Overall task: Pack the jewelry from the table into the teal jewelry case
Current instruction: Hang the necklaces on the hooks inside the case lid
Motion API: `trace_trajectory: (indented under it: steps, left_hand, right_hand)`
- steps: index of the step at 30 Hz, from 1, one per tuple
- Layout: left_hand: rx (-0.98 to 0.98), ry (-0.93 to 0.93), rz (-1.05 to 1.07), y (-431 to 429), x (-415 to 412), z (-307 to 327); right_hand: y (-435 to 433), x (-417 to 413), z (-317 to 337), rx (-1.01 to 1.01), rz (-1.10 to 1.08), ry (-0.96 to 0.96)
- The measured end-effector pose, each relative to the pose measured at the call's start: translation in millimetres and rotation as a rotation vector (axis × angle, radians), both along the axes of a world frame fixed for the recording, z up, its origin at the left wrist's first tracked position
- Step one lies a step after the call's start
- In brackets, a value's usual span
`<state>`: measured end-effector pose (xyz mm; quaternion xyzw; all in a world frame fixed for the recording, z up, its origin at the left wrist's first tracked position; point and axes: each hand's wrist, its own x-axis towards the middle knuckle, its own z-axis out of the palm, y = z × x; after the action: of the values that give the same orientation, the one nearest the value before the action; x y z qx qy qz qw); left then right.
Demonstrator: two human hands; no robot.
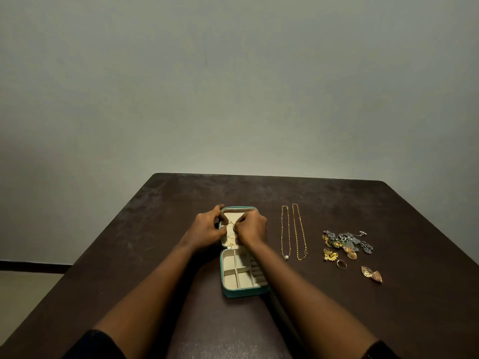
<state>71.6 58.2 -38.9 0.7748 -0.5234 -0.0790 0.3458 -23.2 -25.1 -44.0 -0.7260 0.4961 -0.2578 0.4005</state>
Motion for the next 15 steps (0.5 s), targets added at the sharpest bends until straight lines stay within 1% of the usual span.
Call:
trace_trajectory:
  steps: [3,6,8,10,12,15]
  left_hand:
    - [-0.05,0.124,0.025,3.9,-8.7,2.1]
    - [-0.123,0.284,0.06,6.6,-16.5,1.0]
    - [-0.18,0.402,0.123,6.8,-19.4,0.6]
    - [-0.208,0.557,0.184,4.3,-21.9,0.9]
    - [-0.196,0.686,0.233,1.5,-21.4,0.4]
    - [-0.137,0.758,0.333,-6.7,-8.6,-10.2]
  right_hand:
    - [-24.5,13.8,-31.1,0.068,0.009,-0.004]
    - [-8.7,-1.7,-6.6,0.077,0.019,-0.021]
    - [5.0,-15.5,13.7,0.041,0.039,-0.015]
    - [6.1,-24.0,20.9,0.018,0.064,-0.009]
    - [3.5,-29.7,23.6,-0.012,0.074,0.024]
    - [-0.3,-33.2,23.8,-0.03,0.051,0.015]
